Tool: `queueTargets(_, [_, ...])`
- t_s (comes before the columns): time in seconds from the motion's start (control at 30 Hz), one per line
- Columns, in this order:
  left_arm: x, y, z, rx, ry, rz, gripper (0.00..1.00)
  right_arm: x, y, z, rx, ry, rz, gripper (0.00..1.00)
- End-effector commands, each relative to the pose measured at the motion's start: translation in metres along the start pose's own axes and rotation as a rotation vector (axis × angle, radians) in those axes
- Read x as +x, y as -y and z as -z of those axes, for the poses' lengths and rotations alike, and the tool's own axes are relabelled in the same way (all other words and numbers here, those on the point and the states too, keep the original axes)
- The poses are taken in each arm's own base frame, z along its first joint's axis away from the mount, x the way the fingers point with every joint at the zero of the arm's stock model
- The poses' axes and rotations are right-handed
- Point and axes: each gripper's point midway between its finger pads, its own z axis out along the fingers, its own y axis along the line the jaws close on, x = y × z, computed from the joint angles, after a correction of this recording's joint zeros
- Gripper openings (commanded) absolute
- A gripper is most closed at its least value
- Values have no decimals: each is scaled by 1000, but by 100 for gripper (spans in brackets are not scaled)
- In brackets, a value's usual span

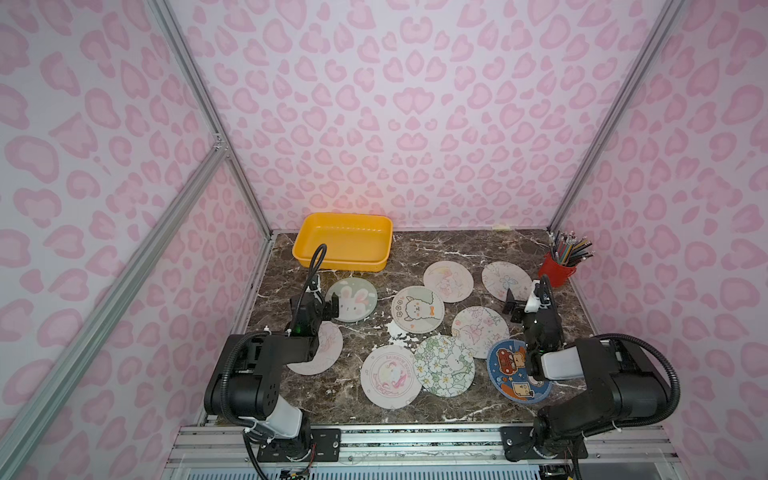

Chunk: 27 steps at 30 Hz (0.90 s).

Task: Put the coasters into the storage box
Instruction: Move the storage box to the center of the board.

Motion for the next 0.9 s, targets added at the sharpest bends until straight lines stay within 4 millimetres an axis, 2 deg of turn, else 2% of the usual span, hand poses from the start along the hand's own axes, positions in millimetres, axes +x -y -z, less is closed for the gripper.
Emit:
queueTargets(0.0, [-6, 0, 0, 2, 24, -2, 99, -13, 0, 0, 3, 51, -10, 99])
queueTargets(0.87, [-7, 0, 0, 2, 26, -2, 99, -12, 0, 0, -3, 48, -12, 99])
